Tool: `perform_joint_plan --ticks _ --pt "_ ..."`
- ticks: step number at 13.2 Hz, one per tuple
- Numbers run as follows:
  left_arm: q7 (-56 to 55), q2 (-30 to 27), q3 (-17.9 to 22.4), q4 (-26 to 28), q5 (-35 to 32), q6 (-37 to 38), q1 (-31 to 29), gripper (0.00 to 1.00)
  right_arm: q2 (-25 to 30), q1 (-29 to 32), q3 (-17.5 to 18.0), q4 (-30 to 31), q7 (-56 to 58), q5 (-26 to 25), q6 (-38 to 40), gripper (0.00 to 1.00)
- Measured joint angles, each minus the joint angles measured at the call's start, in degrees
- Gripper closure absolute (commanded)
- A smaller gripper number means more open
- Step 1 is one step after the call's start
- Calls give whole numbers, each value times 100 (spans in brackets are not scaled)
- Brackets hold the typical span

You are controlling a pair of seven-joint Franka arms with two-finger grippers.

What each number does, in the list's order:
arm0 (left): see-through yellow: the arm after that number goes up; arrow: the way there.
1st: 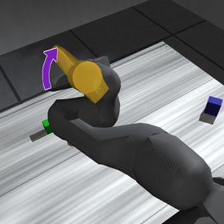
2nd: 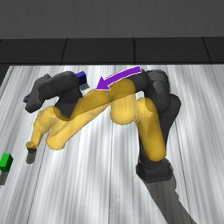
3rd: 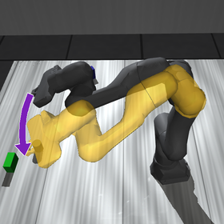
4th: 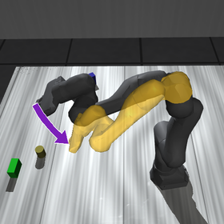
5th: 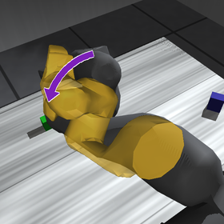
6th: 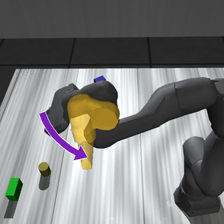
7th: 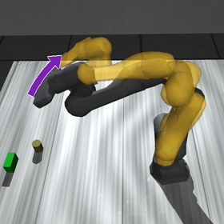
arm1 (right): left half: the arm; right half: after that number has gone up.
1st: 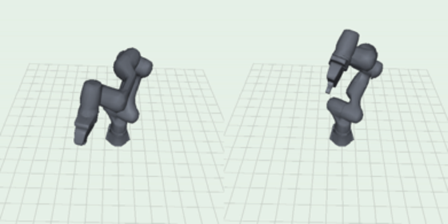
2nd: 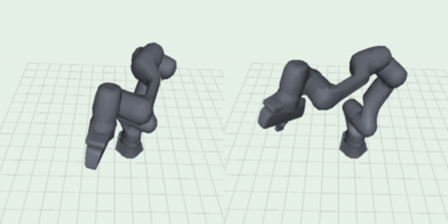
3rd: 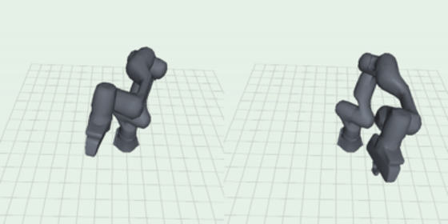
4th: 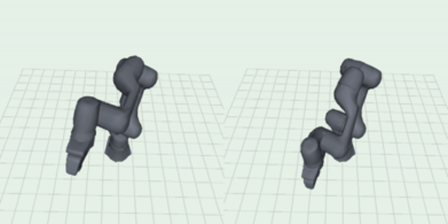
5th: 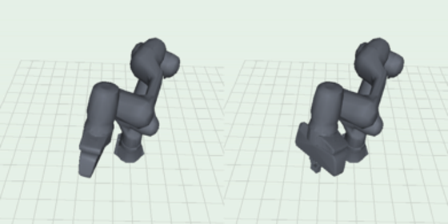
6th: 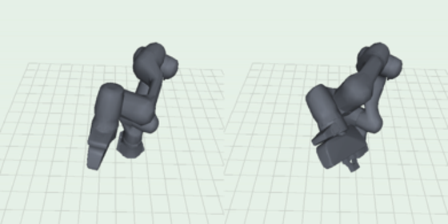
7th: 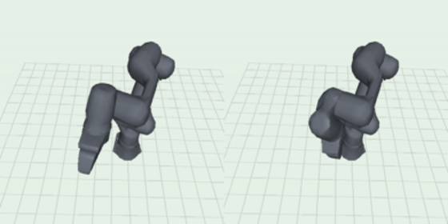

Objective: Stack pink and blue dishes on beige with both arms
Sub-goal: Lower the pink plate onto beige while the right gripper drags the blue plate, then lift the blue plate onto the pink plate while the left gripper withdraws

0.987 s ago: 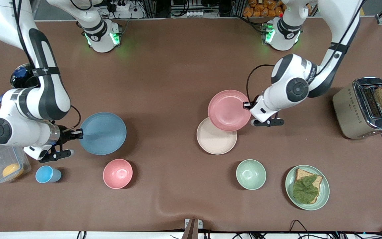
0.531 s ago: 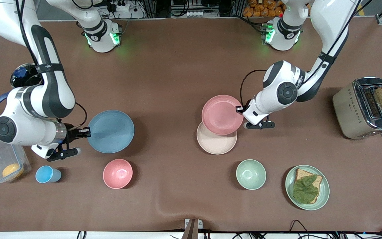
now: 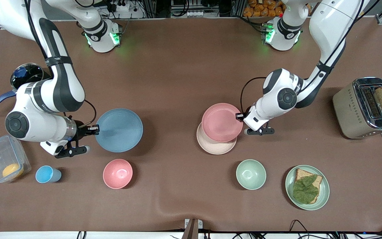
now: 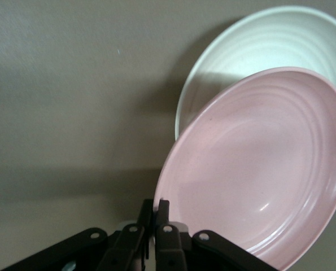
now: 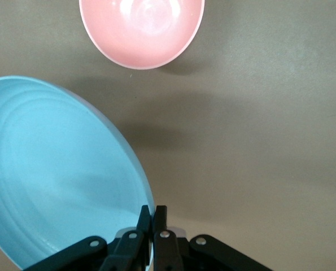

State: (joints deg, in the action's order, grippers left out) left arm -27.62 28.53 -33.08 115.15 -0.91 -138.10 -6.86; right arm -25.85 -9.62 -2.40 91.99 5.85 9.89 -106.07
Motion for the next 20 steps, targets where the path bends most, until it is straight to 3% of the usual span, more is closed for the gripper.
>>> perform_joint_plan --ticks 7,16,17,18,19,20 --pt "0 529 23 -585 -10 -20 54 100 4 -185 5 1 -441 3 101 100" --pt "0 735 222 -664 -10 -147 297 100 24 -742 26 4 -1479 341 90 100" --pt "0 737 332 -686 -10 -149 412 96 24 -811 26 4 -1580 343 65 100" --pt "0 745 422 -713 -10 -155 514 83 24 -867 26 4 -1674 343 42 100" --pt "0 759 480 -751 -10 -160 581 66 24 -914 27 5 -1758 345 25 100" --pt "0 781 510 -778 -10 -160 615 34 24 -958 26 8 -1860 346 9 100"
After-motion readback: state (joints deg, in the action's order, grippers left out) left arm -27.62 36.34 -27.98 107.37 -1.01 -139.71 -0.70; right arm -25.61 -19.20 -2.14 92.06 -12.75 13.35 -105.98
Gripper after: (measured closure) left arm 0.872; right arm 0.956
